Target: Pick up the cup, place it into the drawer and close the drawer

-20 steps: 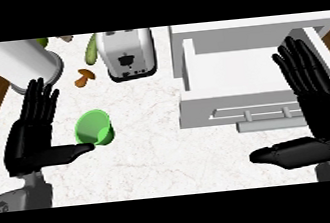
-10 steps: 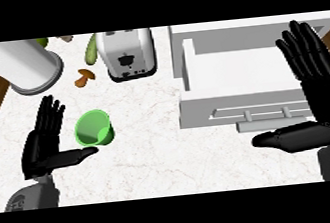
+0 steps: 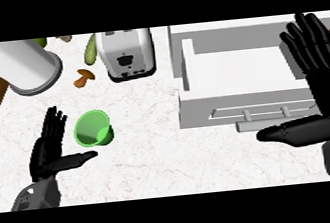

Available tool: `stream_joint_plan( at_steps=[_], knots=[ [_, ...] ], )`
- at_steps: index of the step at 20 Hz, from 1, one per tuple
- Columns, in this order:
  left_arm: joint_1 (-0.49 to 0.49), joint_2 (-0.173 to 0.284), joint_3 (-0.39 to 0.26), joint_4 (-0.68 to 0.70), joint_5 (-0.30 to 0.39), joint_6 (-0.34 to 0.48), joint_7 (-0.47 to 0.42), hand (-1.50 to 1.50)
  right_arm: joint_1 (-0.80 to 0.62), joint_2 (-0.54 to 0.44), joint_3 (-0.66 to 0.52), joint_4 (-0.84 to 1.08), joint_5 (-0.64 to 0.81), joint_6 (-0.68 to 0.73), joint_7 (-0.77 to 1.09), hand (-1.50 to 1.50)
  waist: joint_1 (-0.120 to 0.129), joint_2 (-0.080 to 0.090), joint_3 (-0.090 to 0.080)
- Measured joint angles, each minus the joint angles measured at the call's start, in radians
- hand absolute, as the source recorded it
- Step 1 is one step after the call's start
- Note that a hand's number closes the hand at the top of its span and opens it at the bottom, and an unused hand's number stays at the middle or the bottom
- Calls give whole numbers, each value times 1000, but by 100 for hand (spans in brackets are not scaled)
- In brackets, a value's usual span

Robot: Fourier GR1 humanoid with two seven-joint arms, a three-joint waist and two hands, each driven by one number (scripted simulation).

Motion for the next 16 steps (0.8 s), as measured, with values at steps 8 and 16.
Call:
stream_joint_plan(
  at_steps=[8, 16],
  knots=[
    [-145, 43, 40, 389, -43, -6, -249, -150, -2, -5, -14, 6, -7, 16, 1, -150, -8, 3, -1],
    [-223, 56, 65, 600, -62, -19, -412, -150, -5, -12, -23, -4, -14, 25, 14, -150, -15, 6, -2]
  ],
)
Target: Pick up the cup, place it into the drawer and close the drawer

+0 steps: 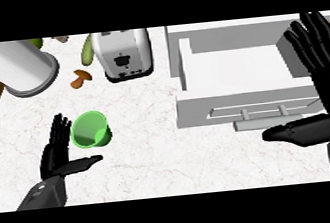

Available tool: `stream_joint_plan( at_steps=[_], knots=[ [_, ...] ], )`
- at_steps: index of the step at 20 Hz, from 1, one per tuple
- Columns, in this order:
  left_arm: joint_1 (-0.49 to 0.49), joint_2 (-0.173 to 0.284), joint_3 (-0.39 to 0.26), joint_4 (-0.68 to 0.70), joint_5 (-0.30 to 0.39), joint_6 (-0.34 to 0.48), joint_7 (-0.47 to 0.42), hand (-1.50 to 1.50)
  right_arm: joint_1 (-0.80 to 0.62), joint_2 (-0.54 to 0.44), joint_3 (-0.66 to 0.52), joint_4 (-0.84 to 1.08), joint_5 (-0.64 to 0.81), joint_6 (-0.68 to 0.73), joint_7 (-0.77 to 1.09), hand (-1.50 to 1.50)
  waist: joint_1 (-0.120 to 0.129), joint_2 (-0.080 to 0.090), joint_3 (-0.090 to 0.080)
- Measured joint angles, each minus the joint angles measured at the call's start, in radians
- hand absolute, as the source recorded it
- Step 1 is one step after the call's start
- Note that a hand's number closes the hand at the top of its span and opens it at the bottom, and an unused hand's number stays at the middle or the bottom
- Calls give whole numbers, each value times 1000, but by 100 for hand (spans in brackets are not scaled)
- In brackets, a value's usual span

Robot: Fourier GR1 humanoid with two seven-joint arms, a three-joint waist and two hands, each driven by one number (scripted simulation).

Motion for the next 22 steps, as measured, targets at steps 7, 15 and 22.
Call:
stream_joint_plan(
  at_steps=[7, 15, 22],
  knots=[
    [-45, 3, 2, 56, -15, 8, -25, -150, -18, -6, -12, 19, -15, 13, -6, -150, -8, 4, -1],
    [-73, -25, 3, 75, -20, -14, -27, -150, -20, -2, -2, 19, 0, 11, -11, -150, -13, 6, -2],
    [-87, -48, -8, 31, -29, -32, -55, 150, -38, -6, -1, 20, 5, 4, 17, -150, -12, 6, -2]
  ],
)
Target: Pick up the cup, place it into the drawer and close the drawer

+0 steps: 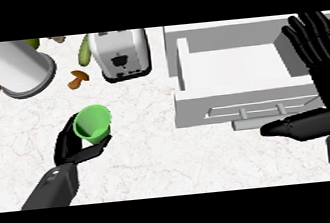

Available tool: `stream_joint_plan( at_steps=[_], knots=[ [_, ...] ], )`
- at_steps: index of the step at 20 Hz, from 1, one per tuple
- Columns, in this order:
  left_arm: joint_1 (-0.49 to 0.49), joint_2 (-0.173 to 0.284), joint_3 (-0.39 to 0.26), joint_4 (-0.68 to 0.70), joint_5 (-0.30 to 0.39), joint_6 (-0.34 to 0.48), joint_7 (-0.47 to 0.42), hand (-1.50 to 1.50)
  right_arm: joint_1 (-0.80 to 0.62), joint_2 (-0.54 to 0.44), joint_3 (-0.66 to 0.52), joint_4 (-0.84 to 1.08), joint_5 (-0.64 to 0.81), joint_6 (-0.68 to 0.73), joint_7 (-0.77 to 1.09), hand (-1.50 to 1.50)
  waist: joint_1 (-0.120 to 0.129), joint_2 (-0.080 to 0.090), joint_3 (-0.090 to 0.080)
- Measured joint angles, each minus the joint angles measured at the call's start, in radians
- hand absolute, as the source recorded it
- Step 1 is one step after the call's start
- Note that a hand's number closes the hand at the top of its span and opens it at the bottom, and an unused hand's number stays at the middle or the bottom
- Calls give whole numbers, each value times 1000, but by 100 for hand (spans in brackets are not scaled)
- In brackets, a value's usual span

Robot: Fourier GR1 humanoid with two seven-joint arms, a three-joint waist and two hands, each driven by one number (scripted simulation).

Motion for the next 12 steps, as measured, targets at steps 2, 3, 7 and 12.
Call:
stream_joint_plan(
  at_steps=[2, 3, 7, 12],
  knots=[
    [4, -4, 6, -19, -3, 58, -31, 150, -1, -1, -1, 1, 1, 0, -2, -150, 0, 0, 0],
    [9, -3, 6, -28, -8, 89, -46, 150, -2, -5, -3, 1, 0, 3, 1, -150, 1, 0, 0],
    [11, -16, 27, -44, -6, 194, -85, 150, 13, -3, -10, -6, -9, 7, -8, -150, 0, 0, 1],
    [21, -26, 67, -68, 24, 216, -116, 150, 10, -10, -25, -5, -22, 9, 0, -150, 6, -2, 1]
  ],
)
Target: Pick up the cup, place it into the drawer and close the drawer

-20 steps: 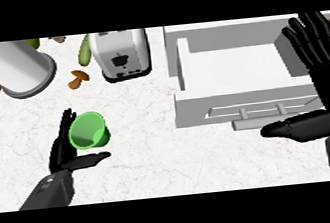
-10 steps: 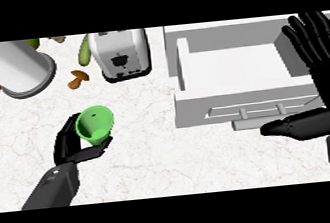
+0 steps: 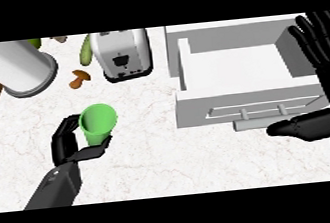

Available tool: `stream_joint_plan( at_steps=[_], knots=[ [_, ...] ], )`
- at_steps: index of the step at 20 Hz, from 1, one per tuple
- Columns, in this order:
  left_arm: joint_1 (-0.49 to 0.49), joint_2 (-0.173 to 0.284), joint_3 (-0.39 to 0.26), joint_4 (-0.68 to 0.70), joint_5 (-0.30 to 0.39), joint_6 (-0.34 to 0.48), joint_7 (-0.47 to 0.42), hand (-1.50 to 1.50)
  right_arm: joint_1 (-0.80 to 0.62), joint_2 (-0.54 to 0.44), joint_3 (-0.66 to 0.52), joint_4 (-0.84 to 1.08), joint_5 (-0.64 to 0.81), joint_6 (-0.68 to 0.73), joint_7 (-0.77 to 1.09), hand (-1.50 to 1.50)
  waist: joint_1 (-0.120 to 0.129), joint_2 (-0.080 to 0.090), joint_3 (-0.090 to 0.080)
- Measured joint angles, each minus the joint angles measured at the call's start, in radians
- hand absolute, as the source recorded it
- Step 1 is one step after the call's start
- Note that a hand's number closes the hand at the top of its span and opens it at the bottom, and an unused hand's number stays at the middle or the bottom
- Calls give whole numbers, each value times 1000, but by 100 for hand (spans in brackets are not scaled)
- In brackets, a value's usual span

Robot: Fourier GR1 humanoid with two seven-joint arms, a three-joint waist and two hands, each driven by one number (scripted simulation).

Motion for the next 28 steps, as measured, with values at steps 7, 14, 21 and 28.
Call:
stream_joint_plan(
  at_steps=[7, 14, 21, 28],
  knots=[
    [-71, -27, -35, -81, 4, -97, 32, 150, 22, -12, -9, -2, 1, 12, -8, -150, 9, -7, 1],
    [-180, -81, -111, -240, -5, -131, 153, 150, 44, -15, -23, 1, 7, 12, -23, -150, 27, -17, 4],
    [-315, -140, -207, -433, 19, -88, 396, 150, 39, -15, -32, 13, 15, 5, -27, -150, 32, -20, 4],
    [-476, -157, -321, -512, 59, 75, 621, 150, 58, -5, -24, 24, 32, 8, -60, -150, 16, -14, 4]
  ],
)
